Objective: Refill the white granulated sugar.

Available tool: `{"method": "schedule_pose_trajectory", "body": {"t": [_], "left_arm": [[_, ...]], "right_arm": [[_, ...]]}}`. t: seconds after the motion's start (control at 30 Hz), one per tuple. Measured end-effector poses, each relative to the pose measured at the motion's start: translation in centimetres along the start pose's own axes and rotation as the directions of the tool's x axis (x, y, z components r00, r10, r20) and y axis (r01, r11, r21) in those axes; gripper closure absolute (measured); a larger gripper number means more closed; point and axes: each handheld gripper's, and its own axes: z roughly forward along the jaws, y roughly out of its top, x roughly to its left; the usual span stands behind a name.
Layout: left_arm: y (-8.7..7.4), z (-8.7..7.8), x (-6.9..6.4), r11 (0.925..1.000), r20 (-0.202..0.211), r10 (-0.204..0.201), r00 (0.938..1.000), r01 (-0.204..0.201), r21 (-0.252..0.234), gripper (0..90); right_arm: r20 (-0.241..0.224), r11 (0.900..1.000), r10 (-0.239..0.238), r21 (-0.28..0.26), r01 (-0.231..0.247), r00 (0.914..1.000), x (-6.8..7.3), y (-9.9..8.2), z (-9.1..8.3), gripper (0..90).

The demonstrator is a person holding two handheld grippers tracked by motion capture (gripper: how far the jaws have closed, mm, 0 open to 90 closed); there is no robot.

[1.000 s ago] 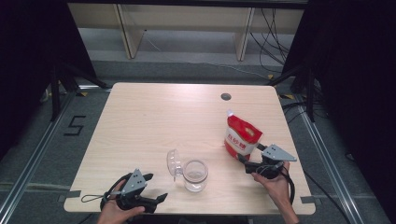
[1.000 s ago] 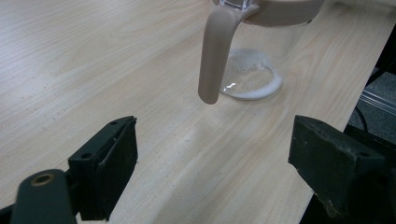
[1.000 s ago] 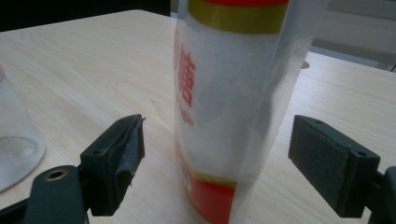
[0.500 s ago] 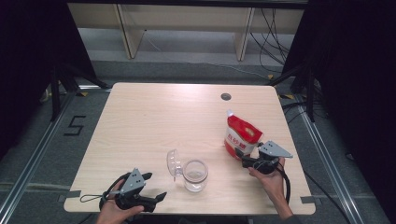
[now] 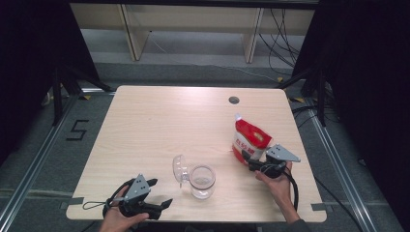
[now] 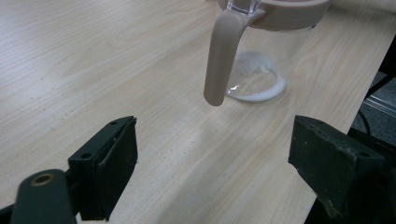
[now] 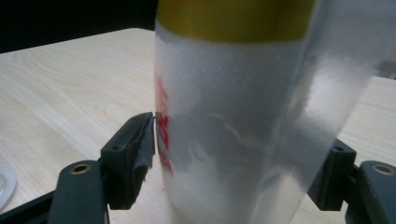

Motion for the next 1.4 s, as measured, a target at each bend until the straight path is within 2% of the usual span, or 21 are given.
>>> {"method": "schedule_pose_trajectory", "body": {"t": [0.07,0.13,0.17,0.27,0.33,0.4,0.43,0.5,0.53,0.63,0.67,0.77,0.8,0.83,0.9,1.07,1.2,1.3,1.33,1.37,1.4], "left_arm": [[0.0,0.0,-0.1,1.0000,0.005,-0.009,0.9999,0.009,-0.004,15.2],[0.0,0.0,-0.1,1.0000,0.005,-0.009,0.9999,0.009,-0.004,15.2],[0.0,0.0,0.0,1.0000,0.000,-0.004,1.0000,0.004,0.001,15.2],[0.0,0.0,0.0,1.0000,0.000,-0.004,1.0000,0.004,0.000,15.2],[0.0,0.0,-0.1,1.0000,0.003,-0.005,1.0000,0.005,-0.004,15.2],[0.0,0.0,-0.1,1.0000,0.004,-0.008,1.0000,0.008,-0.002,15.2],[0.0,0.0,-0.1,1.0000,0.005,-0.006,1.0000,0.006,0.000,15.2],[-0.1,0.2,-0.2,0.9997,0.009,-0.014,0.9999,0.015,-0.019,15.2],[-0.1,0.2,-0.2,0.9999,0.007,-0.008,0.9999,0.008,-0.008,15.2],[0.0,0.1,-0.2,1.0000,0.004,0.007,1.0000,-0.007,0.006,15.2],[0.0,0.1,-0.2,1.0000,0.004,0.007,1.0000,-0.007,0.007,15.2],[-0.1,0.2,-0.3,1.0000,0.002,-0.002,1.0000,0.002,0.001,15.2],[-0.1,0.2,-0.2,1.0000,0.003,-0.001,1.0000,0.001,0.000,15.2],[0.0,0.0,-0.1,0.9995,-0.008,0.022,0.9997,-0.021,0.025,15.2],[0.0,0.0,-0.1,0.9994,-0.006,0.024,0.9997,-0.024,0.026,15.2],[-0.1,0.2,-0.1,0.9997,0.001,0.021,0.9998,-0.021,0.014,15.3],[-0.2,0.4,-0.3,0.9999,0.013,-0.005,0.9999,0.005,-0.012,15.2],[-0.1,0.4,-0.2,0.9998,0.010,0.017,0.9998,-0.017,0.002,15.3],[-0.1,0.3,-0.2,0.9994,0.003,0.029,0.9996,-0.029,0.018,15.3],[-0.1,0.2,-0.2,0.9993,0.008,0.029,0.9995,-0.030,0.024,15.3],[-0.1,0.2,-0.2,0.9993,0.007,0.030,0.9995,-0.030,0.024,15.2]], "right_arm": [[0.012,0.9996,-0.008,-0.026,0.009,0.9999,-0.1,0.0,0.2,28.9],[0.005,1.0000,0.006,-0.007,-0.006,1.0000,-0.1,-0.1,0.4,28.4],[0.002,0.9998,-0.020,-0.008,0.020,0.9998,-0.4,-0.1,0.5,28.3],[0.009,0.9998,0.018,-0.007,-0.018,0.9998,0.1,-0.3,0.8,29.0],[-0.013,0.9995,-0.006,-0.033,0.005,0.9999,-0.3,-0.2,1.0,29.0],[-0.006,0.9995,0.023,-0.024,-0.023,0.9997,0.0,-0.2,0.9,29.0],[-0.011,0.9991,0.004,-0.042,-0.004,0.9999,-0.3,-0.3,1.1,29.0],[-0.002,0.9986,0.020,-0.049,-0.020,0.9998,-0.3,-0.3,1.1,29.0],[-0.030,0.9991,0.006,-0.041,-0.008,0.9995,-0.4,-0.4,1.1,29.1],[-0.024,0.9987,0.022,-0.044,-0.023,0.9995,-0.2,-0.3,1.1,29.1],[0.003,0.9992,0.012,-0.039,-0.012,0.9999,-0.2,-0.3,1.0,29.1],[-0.001,0.9982,0.011,-0.058,-0.011,0.9999,-0.1,-0.3,1.2,29.1],[-0.001,0.9993,0.008,-0.038,-0.008,1.0000,-0.1,-0.3,1.0,29.2],[-0.007,0.9989,-0.004,-0.046,0.003,1.0000,-0.2,-0.3,1.1,29.1],[-0.002,0.9983,0.014,-0.056,-0.014,0.9999,-0.1,-0.3,1.2,29.2],[-0.008,0.9967,0.011,-0.080,-0.012,0.9999,-0.2,-0.3,1.4,29.7],[-0.011,0.9964,0.011,-0.083,-0.012,0.9999,-0.3,-0.4,1.4,29.8],[-0.011,0.9966,0.018,-0.080,-0.019,0.9998,-0.2,-0.4,1.4,29.7],[-0.010,0.9946,0.014,-0.103,-0.015,0.9999,-0.2,-0.4,1.5,29.7],[-0.004,0.9938,0.043,-0.103,-0.043,0.9991,0.0,-0.5,1.5,29.7],[-0.027,0.9947,0.016,-0.101,-0.018,0.9995,-0.3,-0.5,1.6,29.8]]}}
